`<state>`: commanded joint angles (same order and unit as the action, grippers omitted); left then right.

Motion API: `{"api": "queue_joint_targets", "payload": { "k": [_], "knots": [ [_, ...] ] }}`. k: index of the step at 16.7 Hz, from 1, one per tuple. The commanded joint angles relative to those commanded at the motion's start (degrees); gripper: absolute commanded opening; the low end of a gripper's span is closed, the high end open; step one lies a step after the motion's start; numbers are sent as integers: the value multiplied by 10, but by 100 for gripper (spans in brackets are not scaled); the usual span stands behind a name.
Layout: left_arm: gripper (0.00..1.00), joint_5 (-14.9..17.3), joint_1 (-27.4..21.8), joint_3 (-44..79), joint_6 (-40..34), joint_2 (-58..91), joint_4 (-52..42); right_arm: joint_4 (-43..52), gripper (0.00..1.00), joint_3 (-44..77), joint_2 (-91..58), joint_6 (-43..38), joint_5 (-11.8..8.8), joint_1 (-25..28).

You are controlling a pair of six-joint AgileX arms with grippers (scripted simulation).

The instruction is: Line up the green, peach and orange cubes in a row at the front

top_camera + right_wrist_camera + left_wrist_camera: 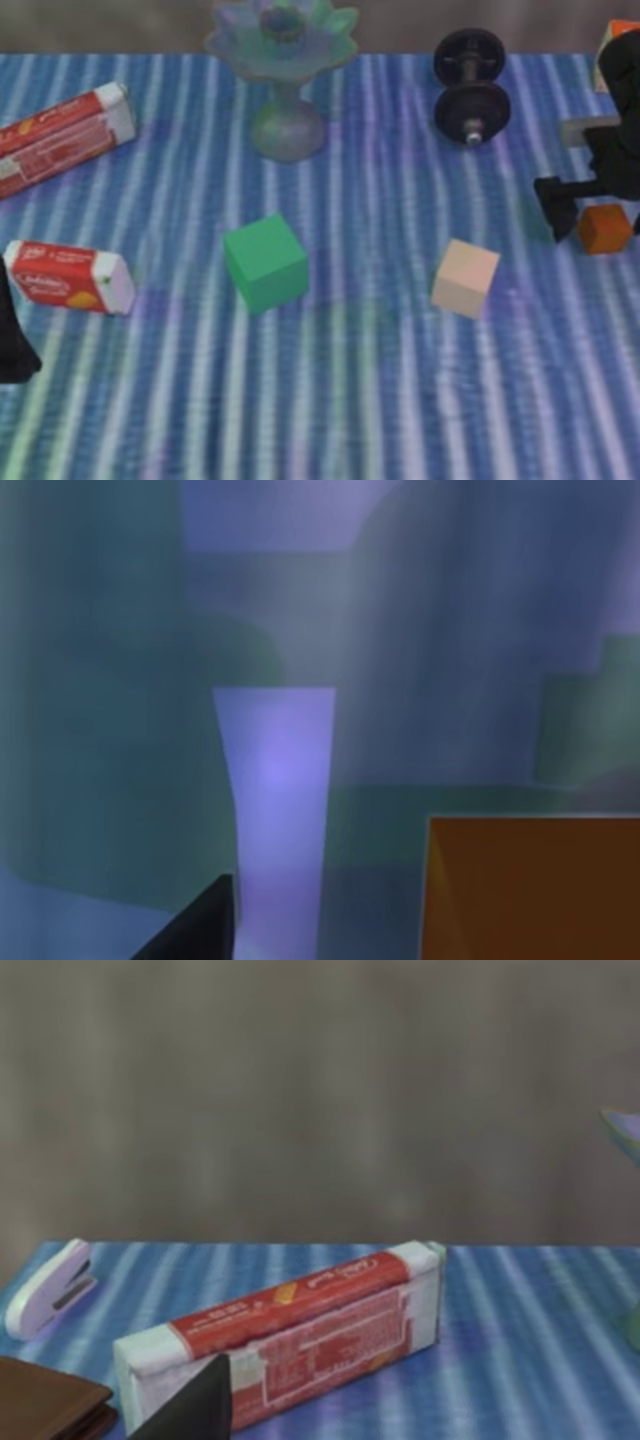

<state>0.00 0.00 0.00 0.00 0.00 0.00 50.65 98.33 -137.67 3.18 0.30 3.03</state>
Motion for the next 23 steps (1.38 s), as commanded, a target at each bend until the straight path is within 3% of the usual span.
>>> {"api": "queue_joint_targets", "payload": {
  "k": [11,23],
  "knots": [
    [100,0,0,0,0,0,0,0,2,0,0,0,0,0],
    [100,0,0,0,0,0,0,29,0,23,26,0,-2,0]
  ]
}}
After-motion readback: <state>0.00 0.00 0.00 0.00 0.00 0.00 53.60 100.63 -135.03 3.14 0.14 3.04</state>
